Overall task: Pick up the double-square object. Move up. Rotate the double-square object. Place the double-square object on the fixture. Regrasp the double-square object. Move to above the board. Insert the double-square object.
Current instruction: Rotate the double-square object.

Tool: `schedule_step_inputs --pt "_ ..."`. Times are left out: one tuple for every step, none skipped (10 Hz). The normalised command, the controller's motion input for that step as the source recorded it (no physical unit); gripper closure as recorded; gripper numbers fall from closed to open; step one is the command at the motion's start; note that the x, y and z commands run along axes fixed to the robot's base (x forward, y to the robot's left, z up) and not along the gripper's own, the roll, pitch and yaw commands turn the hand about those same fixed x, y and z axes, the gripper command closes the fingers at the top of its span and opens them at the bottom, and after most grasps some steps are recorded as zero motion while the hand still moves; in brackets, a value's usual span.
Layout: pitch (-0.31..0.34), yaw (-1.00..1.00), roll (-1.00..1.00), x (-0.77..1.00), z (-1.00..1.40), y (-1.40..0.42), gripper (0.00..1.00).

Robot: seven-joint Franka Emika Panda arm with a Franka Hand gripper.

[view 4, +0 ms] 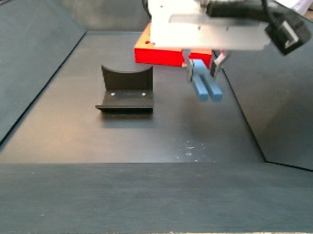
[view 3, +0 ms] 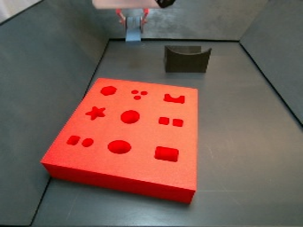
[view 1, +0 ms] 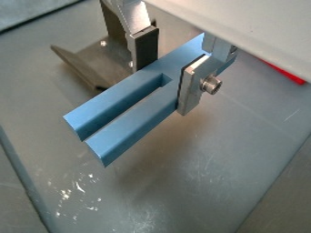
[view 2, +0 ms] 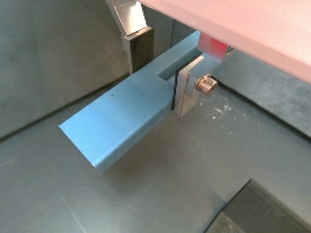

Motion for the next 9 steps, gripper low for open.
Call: schedule_step_inputs --pt "-0.021 0.03 -0.02 0.02 -1.0 0.0 1.0" --pt "-0.026 0.02 -0.04 0.03 -1.0 0.0 1.0" --pt "-0.028 0.02 -0.05 0.04 -1.0 0.0 1.0" --pt "-0.027 0.02 -0.07 0.05 -0.94 0.0 1.0" --pt "-0.028 0.02 -0.09 0.05 -0.81 0.01 1.0" --pt "-0.029 0.01 -0.11 0.05 -0.65 0.01 1.0" --pt "-0.033 0.01 -0.11 0.05 -0.58 0.01 1.0" --pt "-0.044 0.01 -0.13 0.04 -0.44 0.01 1.0" --pt "-0.045 0.01 -0.14 0.04 -0.34 0.01 1.0"
